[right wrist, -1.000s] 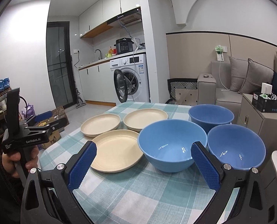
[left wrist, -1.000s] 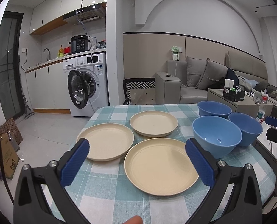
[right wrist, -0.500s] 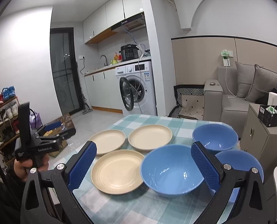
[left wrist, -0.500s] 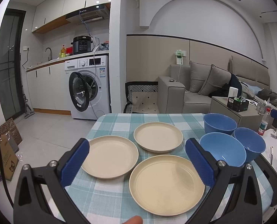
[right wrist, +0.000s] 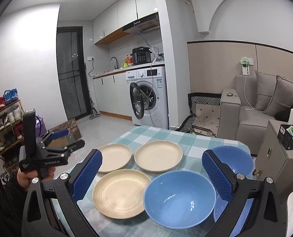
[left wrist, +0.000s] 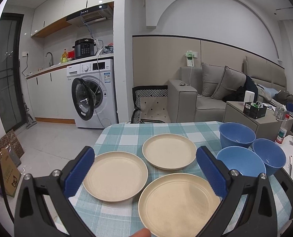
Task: Organize plates and bowls
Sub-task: 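Move both grippers forward toward the rim of the large cream plate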
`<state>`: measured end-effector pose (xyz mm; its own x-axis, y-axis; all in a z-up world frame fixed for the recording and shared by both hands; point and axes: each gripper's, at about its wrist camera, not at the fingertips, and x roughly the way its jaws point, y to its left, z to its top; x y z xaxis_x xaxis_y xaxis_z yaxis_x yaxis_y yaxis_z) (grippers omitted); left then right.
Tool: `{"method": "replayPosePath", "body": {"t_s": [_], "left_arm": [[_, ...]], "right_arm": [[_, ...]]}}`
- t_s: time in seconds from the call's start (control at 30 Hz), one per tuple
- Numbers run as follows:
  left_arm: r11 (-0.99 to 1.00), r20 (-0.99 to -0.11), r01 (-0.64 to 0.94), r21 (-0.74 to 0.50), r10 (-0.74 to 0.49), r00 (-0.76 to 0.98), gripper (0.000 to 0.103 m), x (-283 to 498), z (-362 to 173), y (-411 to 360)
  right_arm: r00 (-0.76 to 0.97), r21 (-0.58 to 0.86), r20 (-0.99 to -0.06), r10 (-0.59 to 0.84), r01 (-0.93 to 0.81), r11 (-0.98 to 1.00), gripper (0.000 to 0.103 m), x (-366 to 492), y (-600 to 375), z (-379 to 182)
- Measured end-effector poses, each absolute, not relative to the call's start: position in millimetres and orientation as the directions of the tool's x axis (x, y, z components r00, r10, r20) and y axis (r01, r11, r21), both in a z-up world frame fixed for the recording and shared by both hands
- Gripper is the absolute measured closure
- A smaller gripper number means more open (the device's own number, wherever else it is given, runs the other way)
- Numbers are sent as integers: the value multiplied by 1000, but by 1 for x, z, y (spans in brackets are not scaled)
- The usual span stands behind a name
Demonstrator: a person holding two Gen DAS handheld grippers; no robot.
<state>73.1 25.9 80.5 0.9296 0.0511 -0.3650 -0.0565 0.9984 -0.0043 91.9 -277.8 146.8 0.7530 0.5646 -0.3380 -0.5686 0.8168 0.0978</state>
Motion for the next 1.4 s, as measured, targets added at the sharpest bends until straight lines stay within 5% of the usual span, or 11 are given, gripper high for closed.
{"method": "replayPosePath", "body": {"t_s": [0.4,0.8,1.4], "left_arm": [[995,-384,-86,-42,63,921,0,107,94,52],[992,-452,-101,-76,56,890,0,158,87,66],[990,-498,-101,-97,40,866,0,213,87,73]], "right_arm": [[766,109,-343,543,-542,834,0,143,-288,177],[715,114,-480,509,-524,844,0,209,-262,155],[704,151,-544,458,-454,878,0,287,-264,149]]}}
